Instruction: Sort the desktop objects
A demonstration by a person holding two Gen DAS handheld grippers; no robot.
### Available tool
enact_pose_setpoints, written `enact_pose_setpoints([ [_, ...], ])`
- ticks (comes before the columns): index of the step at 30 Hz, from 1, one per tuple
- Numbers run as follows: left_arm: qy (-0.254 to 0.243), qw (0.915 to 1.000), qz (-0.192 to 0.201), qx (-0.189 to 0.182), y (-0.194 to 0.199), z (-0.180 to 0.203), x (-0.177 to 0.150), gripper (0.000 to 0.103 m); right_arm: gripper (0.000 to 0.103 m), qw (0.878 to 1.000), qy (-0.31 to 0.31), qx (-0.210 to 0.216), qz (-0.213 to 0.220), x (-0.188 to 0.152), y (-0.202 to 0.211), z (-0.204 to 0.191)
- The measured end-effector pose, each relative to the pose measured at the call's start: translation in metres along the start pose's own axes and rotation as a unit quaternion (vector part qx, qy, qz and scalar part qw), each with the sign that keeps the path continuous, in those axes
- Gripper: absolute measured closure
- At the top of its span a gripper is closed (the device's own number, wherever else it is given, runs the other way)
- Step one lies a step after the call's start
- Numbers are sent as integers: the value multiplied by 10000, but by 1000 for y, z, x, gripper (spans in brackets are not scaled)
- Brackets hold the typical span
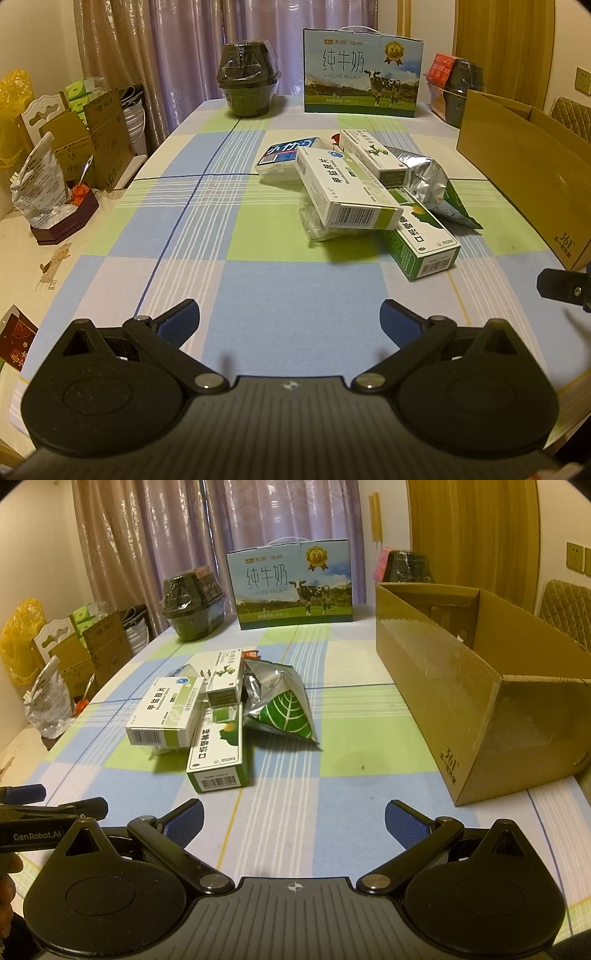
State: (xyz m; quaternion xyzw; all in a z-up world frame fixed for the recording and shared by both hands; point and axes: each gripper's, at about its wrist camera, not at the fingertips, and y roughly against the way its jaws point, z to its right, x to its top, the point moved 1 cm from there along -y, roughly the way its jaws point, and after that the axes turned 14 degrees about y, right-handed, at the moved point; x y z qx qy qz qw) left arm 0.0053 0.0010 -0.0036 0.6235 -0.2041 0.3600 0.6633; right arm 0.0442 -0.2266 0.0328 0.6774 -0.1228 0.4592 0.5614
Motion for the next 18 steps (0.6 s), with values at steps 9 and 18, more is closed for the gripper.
enact_pose_setpoints([
  [9, 27, 10000, 17, 17, 1, 0, 2, 1, 2, 10000, 10, 5, 6, 0, 0, 0],
  [18, 21, 10000, 18, 25, 1, 0, 2, 1, 2, 10000, 21, 6, 6, 1, 0, 0],
])
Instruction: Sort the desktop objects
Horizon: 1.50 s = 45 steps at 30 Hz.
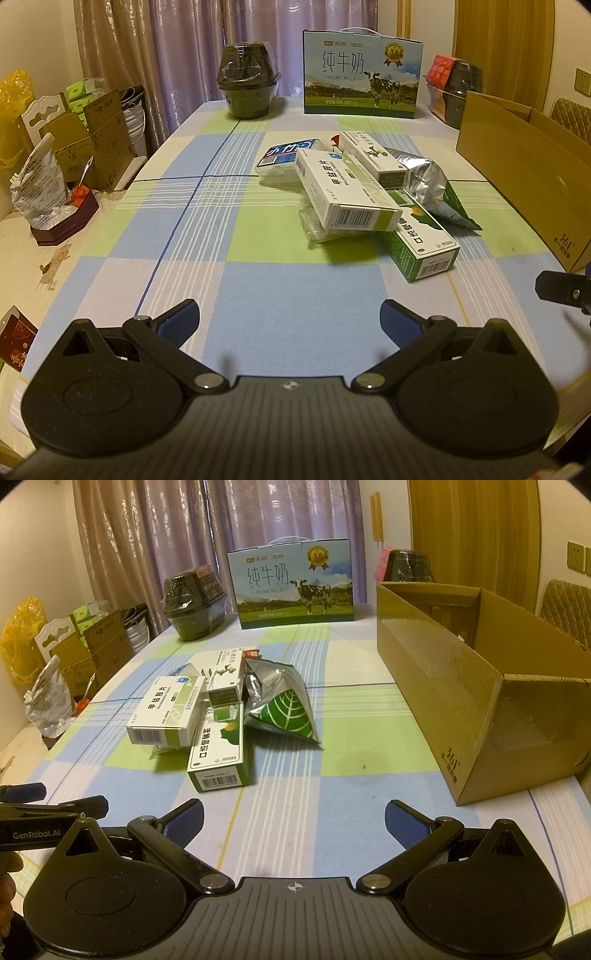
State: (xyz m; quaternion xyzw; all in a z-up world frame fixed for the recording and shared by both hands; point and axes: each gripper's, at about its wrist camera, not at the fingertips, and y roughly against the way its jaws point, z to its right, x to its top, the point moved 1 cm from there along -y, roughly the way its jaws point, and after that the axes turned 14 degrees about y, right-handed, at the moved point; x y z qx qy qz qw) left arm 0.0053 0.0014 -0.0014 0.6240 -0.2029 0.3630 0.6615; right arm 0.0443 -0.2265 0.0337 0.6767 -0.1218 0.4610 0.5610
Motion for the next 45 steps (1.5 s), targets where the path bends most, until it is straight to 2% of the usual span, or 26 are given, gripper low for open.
enact_pose_setpoints([
  [12, -101, 9998, 194, 46, 3, 6, 10, 1, 2, 9995, 144, 242, 116, 2, -6, -7],
  [21, -134, 9991, 265, -286, -7, 9, 35, 1, 2, 9967, 603, 506, 177, 15, -45, -22],
  [22, -146, 9990, 288, -307, -9, 10, 38, 1, 4, 9962, 629, 569, 174, 17, -51, -23],
  [25, -192, 9988, 335, -296, -19, 10, 47, 1, 17, 9947, 689, 748, 137, 22, -69, -27],
  [32, -57, 9988, 201, -436, -36, 10, 58, 1, 23, 9912, 948, 912, 146, 30, -101, -40],
  [33, -59, 9987, 197, -458, -38, 10, 59, 1, 27, 9909, 968, 928, 151, 30, -104, -42],
  [34, -72, 9986, 188, -481, -39, 12, 60, 1, 40, 9906, 980, 939, 146, 30, -106, -42],
  [35, -100, 9985, 177, -507, -41, 14, 60, 1, 49, 9906, 1003, 925, 129, 29, -108, -42],
  [45, -368, 9976, 96, -586, -67, 49, 67, 1, 50, 9904, 1178, 707, 148, 23, -97, -38],
])
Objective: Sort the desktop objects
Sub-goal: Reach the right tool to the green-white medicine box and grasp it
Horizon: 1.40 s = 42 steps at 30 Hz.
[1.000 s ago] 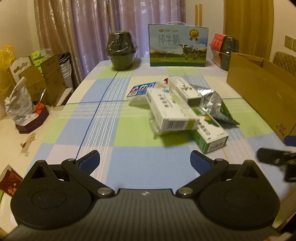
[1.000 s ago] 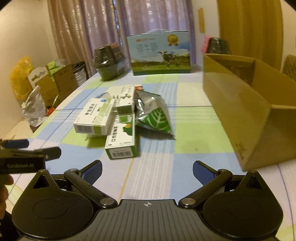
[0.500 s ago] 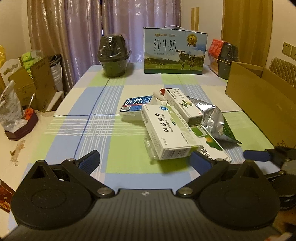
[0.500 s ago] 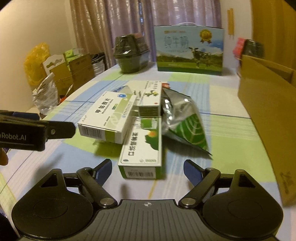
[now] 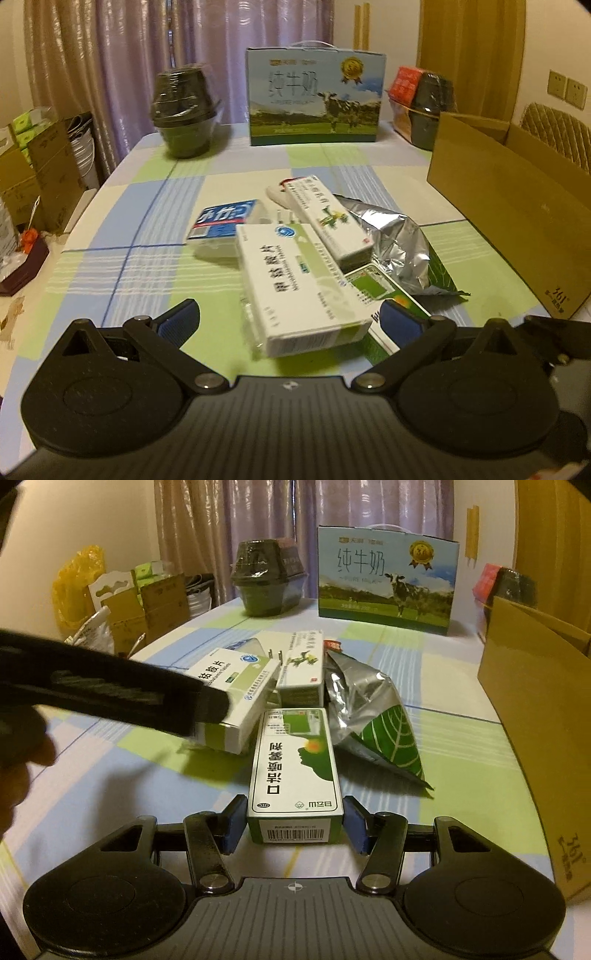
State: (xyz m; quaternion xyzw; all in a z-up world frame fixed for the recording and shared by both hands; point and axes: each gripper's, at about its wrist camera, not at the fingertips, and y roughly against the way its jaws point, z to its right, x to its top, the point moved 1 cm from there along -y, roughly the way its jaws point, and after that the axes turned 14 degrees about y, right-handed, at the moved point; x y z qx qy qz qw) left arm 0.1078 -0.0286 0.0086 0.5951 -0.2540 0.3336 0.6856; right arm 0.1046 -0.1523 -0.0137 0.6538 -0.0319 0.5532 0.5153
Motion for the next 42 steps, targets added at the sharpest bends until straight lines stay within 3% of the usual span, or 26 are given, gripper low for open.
enact_pose_setpoints([
  [3, -243, 9996, 47, 158, -13, 11, 1, 4, 50, 10000, -8, -2, -13, -1, 2, 1],
  [6, -441, 9987, -37, 252, -24, 16, -1, 20, 50, 10000, -43, -3, -13, -2, 3, 3],
  [8, -500, 9985, -86, 226, -27, 17, -2, 23, 51, 10000, -70, -1, -23, -2, 4, 4],
  [10, -679, 9974, -36, 225, -25, 21, -5, 36, 51, 10000, -73, -21, -13, -2, 7, 4],
  [15, -820, 9964, -127, 175, -12, 20, -17, 56, 51, 9999, -79, -64, -71, -3, 19, 4],
  [20, -743, 9967, -318, 77, 4, 9, -37, 57, 51, 9993, -309, -94, -176, -10, 37, 8],
  [23, -637, 9978, -186, 45, 14, 7, -43, 30, 51, 9991, -398, -5, -124, -14, 48, 7],
  [27, -777, 9970, 14, -50, 17, 12, -42, 19, 51, 9994, -321, 144, -32, -15, 59, 4],
  [33, -1070, 9943, -46, -9, 3, 28, -48, 17, 51, 9977, -523, -431, -97, -19, 66, 19],
  [36, -1466, 9889, -49, 247, -8, 40, -56, 15, 51, 9969, -506, -536, -272, -23, 61, 21],
  [38, -1694, 9844, 11, 480, -12, 44, -62, 17, 51, 9964, -585, -504, -349, -27, 57, 23],
  [40, -1771, 9829, -59, 512, -15, 44, -63, 27, 50, 9963, -600, -517, -322, -28, 56, 24],
  [42, -1792, 9824, -70, 513, -13, 43, -65, 29, 42, 9964, -561, -545, -314, -28, 55, 25],
])
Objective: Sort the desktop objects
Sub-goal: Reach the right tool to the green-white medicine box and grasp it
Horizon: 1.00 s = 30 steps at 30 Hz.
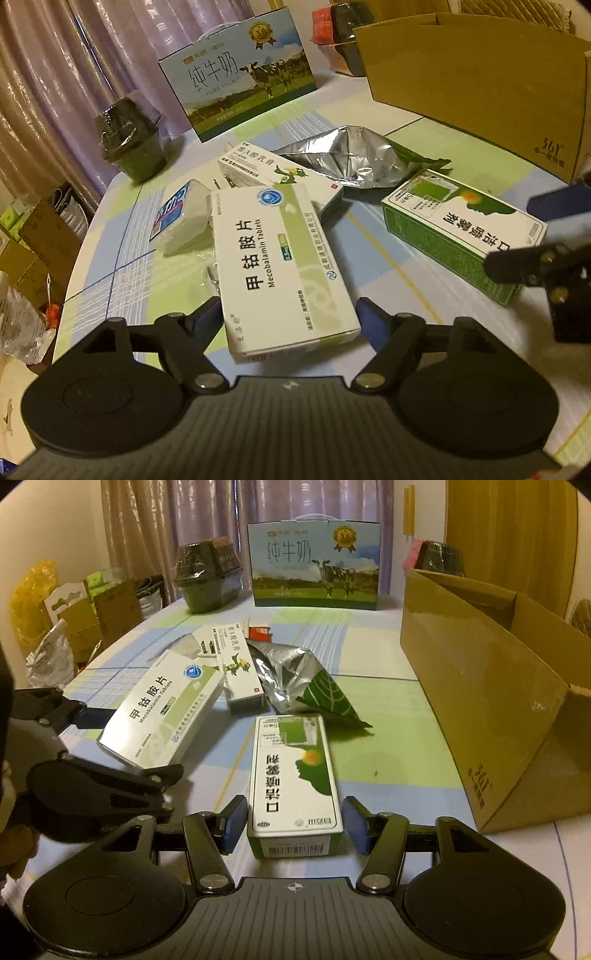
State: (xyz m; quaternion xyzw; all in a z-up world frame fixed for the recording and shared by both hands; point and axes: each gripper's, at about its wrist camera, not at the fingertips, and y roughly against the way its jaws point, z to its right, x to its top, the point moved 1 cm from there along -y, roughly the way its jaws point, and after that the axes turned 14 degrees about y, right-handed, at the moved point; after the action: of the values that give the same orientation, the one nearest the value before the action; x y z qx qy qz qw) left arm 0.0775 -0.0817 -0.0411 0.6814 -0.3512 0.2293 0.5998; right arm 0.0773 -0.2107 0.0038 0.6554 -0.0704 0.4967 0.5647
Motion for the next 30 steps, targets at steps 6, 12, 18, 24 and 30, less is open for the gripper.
enact_pose_setpoints([
  [6, 264, 9983, -115, -504, 26, -7, -7, 34, 50, 9999, -27, 92, -118, 0, 0, -1],
  [12, 506, 9960, -210, -699, 50, -7, -22, 33, 50, 9996, -19, -157, -238, -5, 20, -2],
  [18, 449, 9966, -81, -679, 41, -8, -18, 20, 27, 9994, -49, -352, -48, -9, 24, 2],
  [24, 643, 9943, -216, -823, 18, -13, -10, 20, 28, 9996, -136, -154, -201, -8, 3, 9],
  [30, 749, 9927, -298, -896, 10, -15, -9, 24, 42, 9996, -77, -108, -250, -4, -13, 9],
])
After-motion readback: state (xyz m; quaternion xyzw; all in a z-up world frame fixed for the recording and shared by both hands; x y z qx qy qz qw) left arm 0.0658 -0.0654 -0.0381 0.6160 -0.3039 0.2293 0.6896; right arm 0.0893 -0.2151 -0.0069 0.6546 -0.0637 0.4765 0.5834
